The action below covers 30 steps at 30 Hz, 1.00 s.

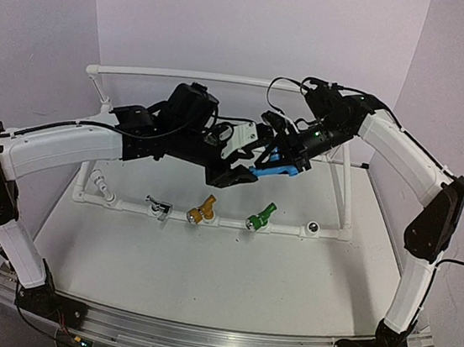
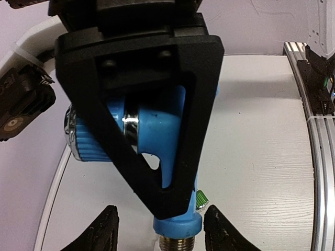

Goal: Install the water faucets
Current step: Pass from the right arm to the left

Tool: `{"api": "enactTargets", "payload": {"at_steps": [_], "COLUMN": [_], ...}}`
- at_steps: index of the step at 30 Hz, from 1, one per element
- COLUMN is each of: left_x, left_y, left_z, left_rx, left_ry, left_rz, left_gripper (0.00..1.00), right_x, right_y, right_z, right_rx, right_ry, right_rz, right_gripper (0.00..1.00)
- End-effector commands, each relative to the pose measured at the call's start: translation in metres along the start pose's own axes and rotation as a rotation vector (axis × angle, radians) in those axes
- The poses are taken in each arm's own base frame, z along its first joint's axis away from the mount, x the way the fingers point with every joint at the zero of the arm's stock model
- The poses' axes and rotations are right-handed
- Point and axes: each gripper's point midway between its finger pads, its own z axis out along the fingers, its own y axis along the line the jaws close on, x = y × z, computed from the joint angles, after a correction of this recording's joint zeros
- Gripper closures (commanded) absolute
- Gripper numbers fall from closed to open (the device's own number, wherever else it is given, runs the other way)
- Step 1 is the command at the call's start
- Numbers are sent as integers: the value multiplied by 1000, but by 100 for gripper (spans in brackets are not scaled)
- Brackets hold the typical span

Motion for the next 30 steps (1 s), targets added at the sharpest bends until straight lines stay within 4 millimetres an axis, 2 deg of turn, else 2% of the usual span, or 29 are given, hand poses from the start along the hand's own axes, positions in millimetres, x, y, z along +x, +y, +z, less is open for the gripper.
{"api": "enactTargets", "payload": {"at_steps": [1, 5, 8, 10, 11, 14, 19, 24, 30], "left_x": [-24, -23, -25, -23, -22, -23, -25, -25, -31], "left_y": [7, 7, 9, 12, 14, 19, 21, 18, 11], "left_z": [-6, -4, -4, -3, -3, -9, -20, -24, -28], "left_rx": [-28, -34, -42, -59, -73, -107, -137, -129, -102], "left_ry": [-50, -45, -46, -33, -23, -28, -55, -73, -89], "left_rz": [20, 18, 17, 15, 14, 13, -28, -43, -9], "left_gripper": [47, 54, 68, 81, 88, 99, 100, 100, 100], "right_x": [-2, 2, 4, 5, 6, 11, 23, 26, 16], "right_y": [25, 27, 29, 32, 33, 36, 34, 34, 33], "right_z": [-11, -11, -12, -13, -14, -17, -25, -28, -26], "right_rx": [-51, -59, -69, -80, -82, -84, -76, -84, -88], "right_ry": [-31, -26, -22, -21, -21, -15, -12, -12, -21], "right_rz": [-51, -48, -45, -47, -48, -52, -37, -34, -30], "right_gripper": [100, 100, 99, 90, 82, 60, 50, 56, 52]}}
